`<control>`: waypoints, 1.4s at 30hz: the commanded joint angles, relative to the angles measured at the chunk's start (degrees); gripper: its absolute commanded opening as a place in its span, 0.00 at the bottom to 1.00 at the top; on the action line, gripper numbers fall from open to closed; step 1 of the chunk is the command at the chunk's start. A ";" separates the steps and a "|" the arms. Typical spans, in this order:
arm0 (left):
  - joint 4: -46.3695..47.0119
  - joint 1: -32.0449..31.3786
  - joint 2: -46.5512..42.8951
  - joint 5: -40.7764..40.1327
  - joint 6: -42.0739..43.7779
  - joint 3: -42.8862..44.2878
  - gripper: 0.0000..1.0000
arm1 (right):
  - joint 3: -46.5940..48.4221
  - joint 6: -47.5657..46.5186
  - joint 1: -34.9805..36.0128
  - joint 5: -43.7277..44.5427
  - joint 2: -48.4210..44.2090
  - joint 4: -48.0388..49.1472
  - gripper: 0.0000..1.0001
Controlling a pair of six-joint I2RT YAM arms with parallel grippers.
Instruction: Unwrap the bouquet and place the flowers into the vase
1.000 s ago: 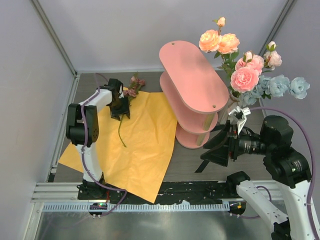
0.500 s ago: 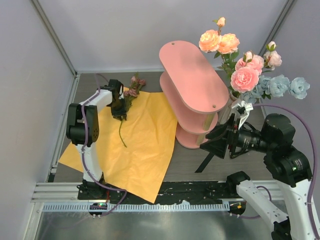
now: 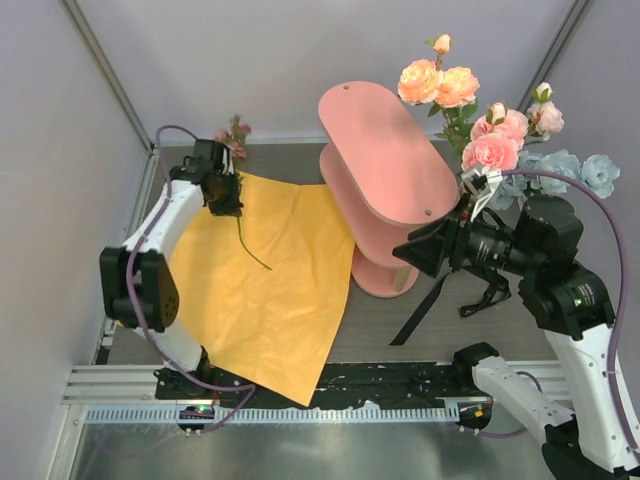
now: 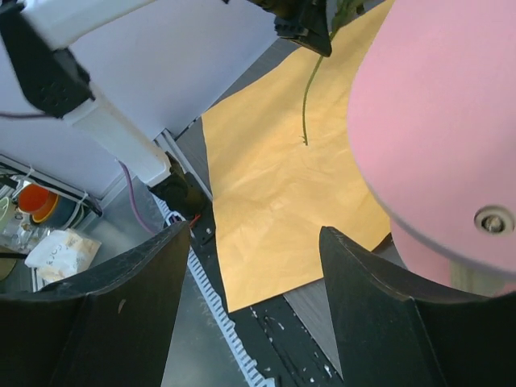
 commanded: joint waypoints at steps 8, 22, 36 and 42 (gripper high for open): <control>23.41 -1.04 -30.91 32.25 -13.93 -0.34 0.00 | 8.96 7.95 2.67 -3.26 13.05 16.04 0.71; 45.33 -25.29 -27.58 40.74 -27.14 3.43 0.00 | 12.31 14.98 15.86 20.63 19.85 32.56 0.70; 45.42 -32.60 -27.05 42.93 -23.80 2.82 0.00 | 8.98 17.79 15.86 29.10 14.93 39.59 0.56; 45.15 -33.74 -26.26 45.83 -23.36 3.70 0.00 | 7.12 19.28 15.86 24.35 13.95 42.41 0.50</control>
